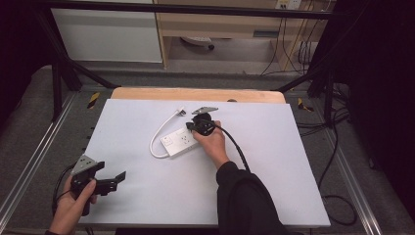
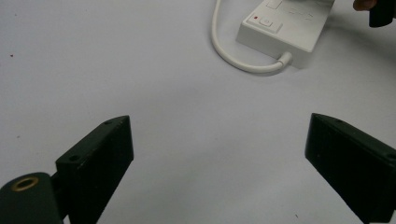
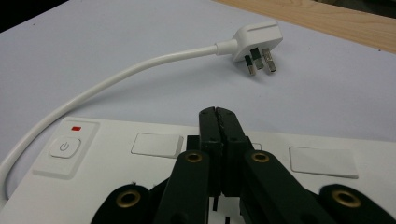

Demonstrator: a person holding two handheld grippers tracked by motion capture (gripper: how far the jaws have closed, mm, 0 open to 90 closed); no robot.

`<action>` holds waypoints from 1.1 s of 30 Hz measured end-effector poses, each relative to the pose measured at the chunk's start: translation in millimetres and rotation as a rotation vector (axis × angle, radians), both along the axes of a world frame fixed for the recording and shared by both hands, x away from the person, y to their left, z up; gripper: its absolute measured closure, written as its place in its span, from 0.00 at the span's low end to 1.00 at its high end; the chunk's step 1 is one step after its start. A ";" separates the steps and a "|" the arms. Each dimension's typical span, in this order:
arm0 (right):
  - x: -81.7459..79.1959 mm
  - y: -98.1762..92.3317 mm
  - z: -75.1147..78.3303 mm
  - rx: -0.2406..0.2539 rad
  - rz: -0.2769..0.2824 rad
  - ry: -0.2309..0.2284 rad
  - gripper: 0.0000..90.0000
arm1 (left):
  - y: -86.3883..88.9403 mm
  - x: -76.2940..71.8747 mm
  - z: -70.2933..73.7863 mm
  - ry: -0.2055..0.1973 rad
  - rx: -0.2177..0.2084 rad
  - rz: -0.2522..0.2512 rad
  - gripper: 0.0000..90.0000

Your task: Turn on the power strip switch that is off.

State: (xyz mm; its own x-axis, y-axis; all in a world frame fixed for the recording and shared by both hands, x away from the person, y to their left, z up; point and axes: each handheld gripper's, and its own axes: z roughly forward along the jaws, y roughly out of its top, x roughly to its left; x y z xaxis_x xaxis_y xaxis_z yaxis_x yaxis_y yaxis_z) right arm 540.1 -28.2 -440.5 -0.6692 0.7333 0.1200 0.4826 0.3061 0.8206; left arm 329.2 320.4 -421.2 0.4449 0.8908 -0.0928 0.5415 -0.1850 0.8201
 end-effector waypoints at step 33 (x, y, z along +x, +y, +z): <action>0.2 3.0 -3.4 -0.007 0.013 -0.018 1.00 | -0.4 0.2 -0.5 0.000 0.013 0.001 0.09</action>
